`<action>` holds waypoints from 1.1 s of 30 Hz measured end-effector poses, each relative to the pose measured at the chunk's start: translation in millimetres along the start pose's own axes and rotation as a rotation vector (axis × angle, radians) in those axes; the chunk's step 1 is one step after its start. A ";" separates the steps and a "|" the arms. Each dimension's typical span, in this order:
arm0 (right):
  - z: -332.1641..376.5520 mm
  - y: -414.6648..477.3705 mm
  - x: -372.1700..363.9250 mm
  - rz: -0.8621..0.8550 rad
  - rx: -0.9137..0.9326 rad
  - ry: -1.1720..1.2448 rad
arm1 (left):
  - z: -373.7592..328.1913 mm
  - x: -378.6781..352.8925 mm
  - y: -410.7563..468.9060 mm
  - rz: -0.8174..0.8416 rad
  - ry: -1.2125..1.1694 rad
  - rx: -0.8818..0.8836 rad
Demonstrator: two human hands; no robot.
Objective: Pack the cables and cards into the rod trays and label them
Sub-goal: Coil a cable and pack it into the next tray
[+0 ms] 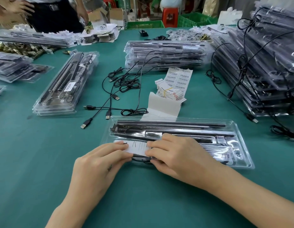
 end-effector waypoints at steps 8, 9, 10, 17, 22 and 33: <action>0.5 -0.8 1.9 0.026 0.003 -0.002 | -1.1 -0.7 -1.2 -0.017 -0.002 -0.008; 1.8 0.4 2.4 0.031 -0.004 -0.008 | -1.6 -0.6 -1.5 -0.023 0.004 -0.012; 3.1 1.5 2.7 0.033 -0.010 -0.021 | -2.0 -0.7 -1.6 -0.031 0.010 -0.017; 20.8 14.1 -1.3 -0.009 -0.083 -0.148 | -2.7 -2.2 -2.2 -0.049 0.036 -0.074; 26.0 8.5 -10.4 -0.086 -0.134 -0.204 | 1.2 -0.1 -4.9 0.030 0.016 -0.094; 31.1 -14.5 -28.1 -0.228 -0.135 -0.113 | -0.5 -4.1 -9.3 0.031 0.132 -0.214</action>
Point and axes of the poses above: each hand's wrist, its own y-axis towards the middle knuckle, its own x-axis out of the back of the hand, z = x × y, the point moved 1 cm from there along y, towards the middle knuckle, and after that the axes turned 2 degrees about y, right-handed, at the moved point
